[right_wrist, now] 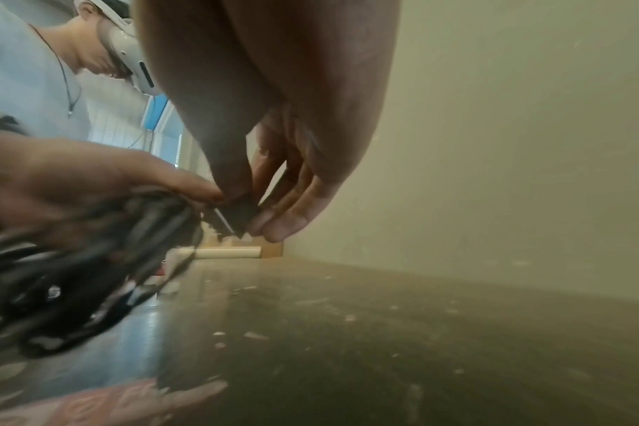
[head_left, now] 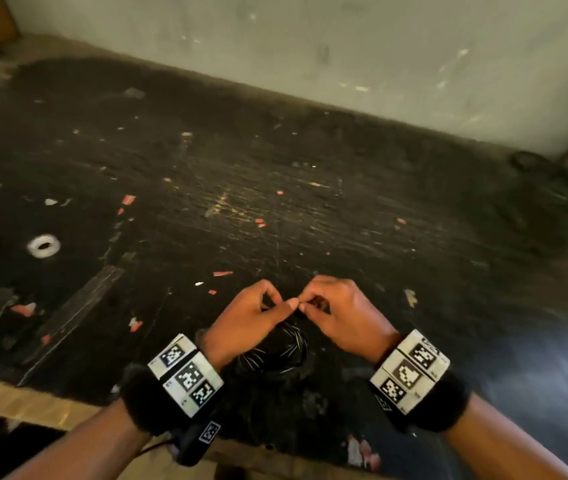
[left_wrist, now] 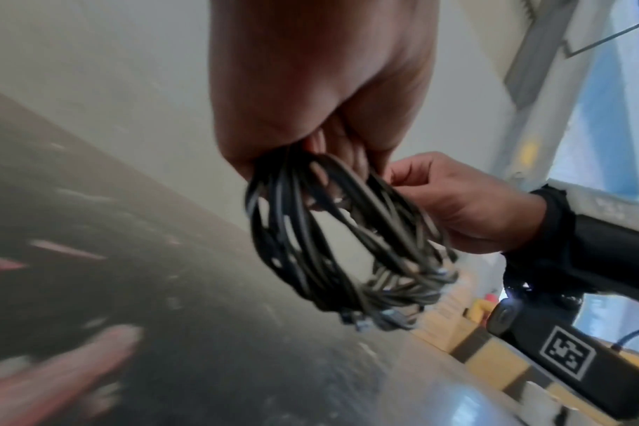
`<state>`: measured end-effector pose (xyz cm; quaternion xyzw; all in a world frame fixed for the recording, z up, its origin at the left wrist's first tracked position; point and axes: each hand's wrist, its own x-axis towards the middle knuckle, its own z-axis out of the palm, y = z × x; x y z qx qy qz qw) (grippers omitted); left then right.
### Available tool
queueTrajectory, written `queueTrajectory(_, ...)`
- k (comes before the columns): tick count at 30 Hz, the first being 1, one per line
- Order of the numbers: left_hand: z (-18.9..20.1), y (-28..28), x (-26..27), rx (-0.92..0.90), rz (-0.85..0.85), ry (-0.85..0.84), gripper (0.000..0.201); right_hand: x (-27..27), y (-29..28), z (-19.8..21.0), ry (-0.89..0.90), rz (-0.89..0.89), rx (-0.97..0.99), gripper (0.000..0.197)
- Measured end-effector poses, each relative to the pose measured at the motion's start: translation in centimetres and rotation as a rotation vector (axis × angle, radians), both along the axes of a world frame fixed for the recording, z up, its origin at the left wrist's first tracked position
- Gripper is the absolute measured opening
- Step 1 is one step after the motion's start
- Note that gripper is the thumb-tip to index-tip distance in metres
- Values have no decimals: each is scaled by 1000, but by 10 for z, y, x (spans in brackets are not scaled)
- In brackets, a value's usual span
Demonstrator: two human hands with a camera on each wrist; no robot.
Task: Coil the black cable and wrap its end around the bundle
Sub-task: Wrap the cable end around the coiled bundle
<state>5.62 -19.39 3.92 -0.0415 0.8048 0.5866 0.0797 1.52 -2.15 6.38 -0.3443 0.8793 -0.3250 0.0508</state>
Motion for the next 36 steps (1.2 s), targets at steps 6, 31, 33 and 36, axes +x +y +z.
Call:
queueTrajectory(6, 15, 38, -16, 158, -165, -76, 24, 11, 42, 9, 62, -158, -56, 4)
queueTrajectory(31, 111, 117, -32, 284, -40, 183, 25, -1, 135, 134, -84, -170, -475, 20)
queueTrajectory(33, 114, 116, -36, 247, 36, 200, 30, 4, 134, 149, -71, -159, -496, 18)
queueTrajectory(36, 117, 114, -42, 248, 100, 235, 31, 14, 127, 163, -152, -71, -514, 16)
